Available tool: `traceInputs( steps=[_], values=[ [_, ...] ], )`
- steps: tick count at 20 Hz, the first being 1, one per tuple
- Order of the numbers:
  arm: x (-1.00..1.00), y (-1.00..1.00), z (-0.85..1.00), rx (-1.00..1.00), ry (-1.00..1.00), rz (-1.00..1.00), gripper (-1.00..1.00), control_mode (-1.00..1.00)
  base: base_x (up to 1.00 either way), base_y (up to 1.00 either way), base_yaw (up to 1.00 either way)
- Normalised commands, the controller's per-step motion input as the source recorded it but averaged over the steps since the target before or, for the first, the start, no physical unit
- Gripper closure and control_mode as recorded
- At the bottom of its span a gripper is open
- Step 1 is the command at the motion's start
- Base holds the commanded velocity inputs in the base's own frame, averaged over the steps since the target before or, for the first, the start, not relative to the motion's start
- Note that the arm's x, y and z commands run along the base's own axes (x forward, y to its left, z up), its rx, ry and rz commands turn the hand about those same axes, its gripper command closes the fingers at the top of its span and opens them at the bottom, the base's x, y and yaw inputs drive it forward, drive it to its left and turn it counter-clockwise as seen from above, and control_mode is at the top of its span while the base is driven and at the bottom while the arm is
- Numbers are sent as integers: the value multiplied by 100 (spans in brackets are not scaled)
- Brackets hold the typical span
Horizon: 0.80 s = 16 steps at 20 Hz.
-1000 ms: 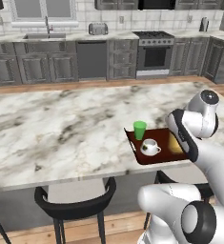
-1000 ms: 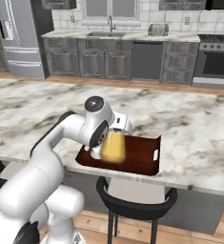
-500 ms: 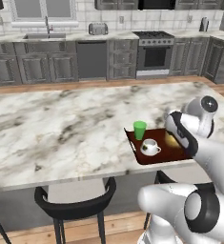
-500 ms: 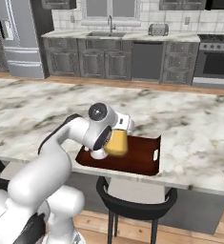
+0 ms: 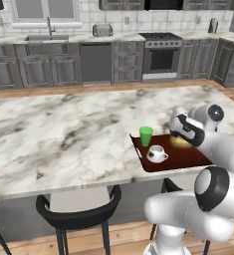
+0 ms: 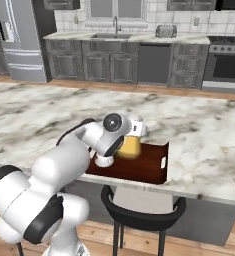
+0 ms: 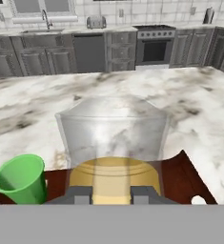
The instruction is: There is a tray on the dining counter. Grab the cup, mug, and pitcher and place them on the tray. The pitcher may be placed next to the tray if it cannot fit the tray.
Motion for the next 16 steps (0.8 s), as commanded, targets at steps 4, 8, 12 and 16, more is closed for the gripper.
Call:
traceInputs(
  steps=[4, 8, 12, 16],
  values=[
    [46, 0, 0, 0, 0, 0, 100, -100, 0, 0, 0],
    [46, -6, 0, 0, 0, 0, 100, -100, 0, 0, 0],
    [23, -18, 0, 0, 0, 0, 100, -100, 0, 0, 0],
    [17, -30, 0, 0, 0, 0, 100, -100, 0, 0, 0]
  ],
)
